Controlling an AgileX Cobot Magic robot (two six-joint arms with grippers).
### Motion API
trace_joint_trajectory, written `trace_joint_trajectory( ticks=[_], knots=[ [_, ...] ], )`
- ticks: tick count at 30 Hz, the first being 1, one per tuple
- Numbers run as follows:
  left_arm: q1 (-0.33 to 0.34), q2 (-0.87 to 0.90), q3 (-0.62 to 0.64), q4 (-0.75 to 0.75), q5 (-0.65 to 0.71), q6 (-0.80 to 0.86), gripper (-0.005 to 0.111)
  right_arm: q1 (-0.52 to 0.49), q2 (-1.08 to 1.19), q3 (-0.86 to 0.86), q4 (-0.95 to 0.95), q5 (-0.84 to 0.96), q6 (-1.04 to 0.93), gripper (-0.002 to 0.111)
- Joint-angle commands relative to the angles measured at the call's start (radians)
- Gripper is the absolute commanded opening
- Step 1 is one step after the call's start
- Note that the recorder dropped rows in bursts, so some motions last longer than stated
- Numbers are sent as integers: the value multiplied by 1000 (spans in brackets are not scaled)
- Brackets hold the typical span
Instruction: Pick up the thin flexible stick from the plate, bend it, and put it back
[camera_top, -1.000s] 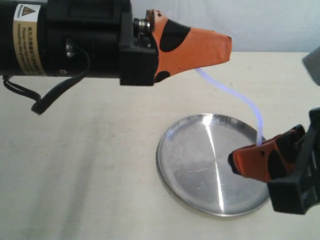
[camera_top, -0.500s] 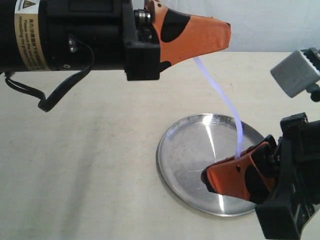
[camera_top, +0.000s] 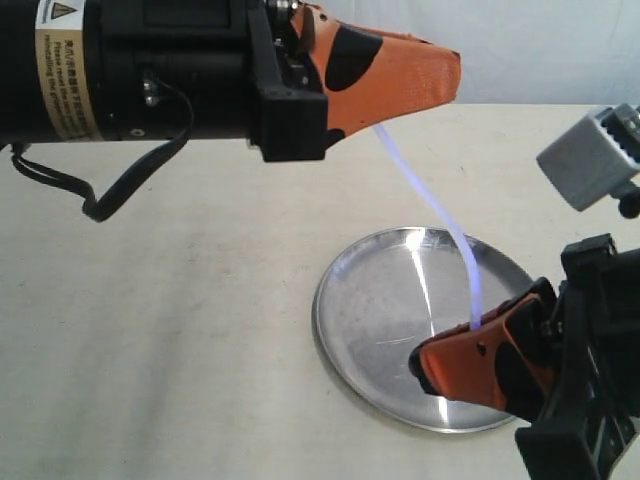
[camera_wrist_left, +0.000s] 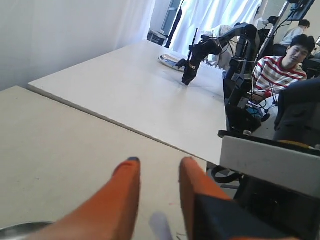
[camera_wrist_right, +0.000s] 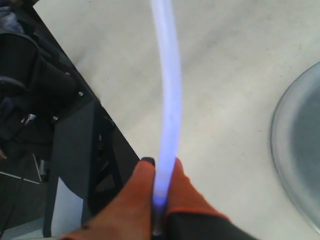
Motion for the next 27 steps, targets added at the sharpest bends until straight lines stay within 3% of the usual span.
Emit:
trace_joint_trajectory(
  ticks=[1, 5, 18, 25, 27],
  knots=[
    [-6, -2, -3, -4, 39, 4, 56, -4, -1, -6, -76, 2, 32, -1],
    [-6, -7, -3, -6, 98, 4, 68, -4, -1, -6, -153, 9, 99, -1],
    [-6, -120, -3, -4, 346, 112, 68, -4, -1, -6, -232, 24, 154, -1],
    [-6, -181, -3, 17, 417, 112, 68, -4, -1, -6, -364, 27, 255, -1],
    [-6, -207, -3, 19, 443, 112, 68, -4, 4, -6, -472, 45, 363, -1]
  ],
)
